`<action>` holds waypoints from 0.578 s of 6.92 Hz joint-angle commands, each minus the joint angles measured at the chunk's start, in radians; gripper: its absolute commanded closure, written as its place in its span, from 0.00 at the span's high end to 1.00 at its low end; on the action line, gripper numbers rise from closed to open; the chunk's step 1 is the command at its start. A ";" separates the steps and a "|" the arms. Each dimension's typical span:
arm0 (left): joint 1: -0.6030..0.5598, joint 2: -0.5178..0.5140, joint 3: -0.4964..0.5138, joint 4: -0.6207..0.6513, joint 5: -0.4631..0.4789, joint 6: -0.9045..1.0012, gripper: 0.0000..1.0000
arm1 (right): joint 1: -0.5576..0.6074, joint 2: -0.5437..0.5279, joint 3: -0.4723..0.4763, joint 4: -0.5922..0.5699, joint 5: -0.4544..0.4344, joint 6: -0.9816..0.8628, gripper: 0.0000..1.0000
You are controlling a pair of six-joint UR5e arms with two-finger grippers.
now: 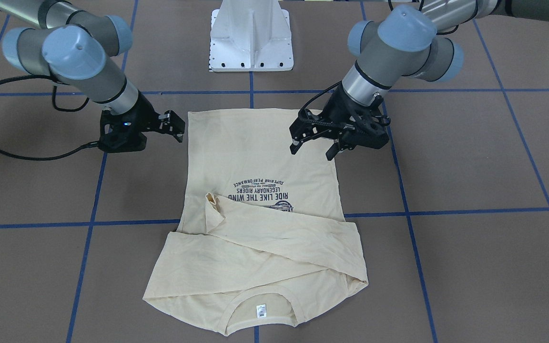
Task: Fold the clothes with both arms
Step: 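Move the right gripper to its nearest hem corner while the left moves to the other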
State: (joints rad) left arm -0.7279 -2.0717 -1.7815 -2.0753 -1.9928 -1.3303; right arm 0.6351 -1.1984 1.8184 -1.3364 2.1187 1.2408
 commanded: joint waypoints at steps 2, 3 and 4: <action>-0.001 0.048 -0.064 0.003 0.011 0.031 1.00 | -0.149 0.000 -0.011 0.029 -0.074 0.072 0.99; 0.001 0.048 -0.062 0.003 0.012 0.031 1.00 | -0.170 -0.007 -0.017 0.028 -0.080 0.075 0.99; 0.001 0.048 -0.064 0.001 0.011 0.031 1.00 | -0.178 -0.007 -0.027 0.026 -0.085 0.075 0.99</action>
State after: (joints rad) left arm -0.7277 -2.0240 -1.8439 -2.0728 -1.9815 -1.2996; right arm 0.4745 -1.2029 1.8011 -1.3086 2.0412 1.3140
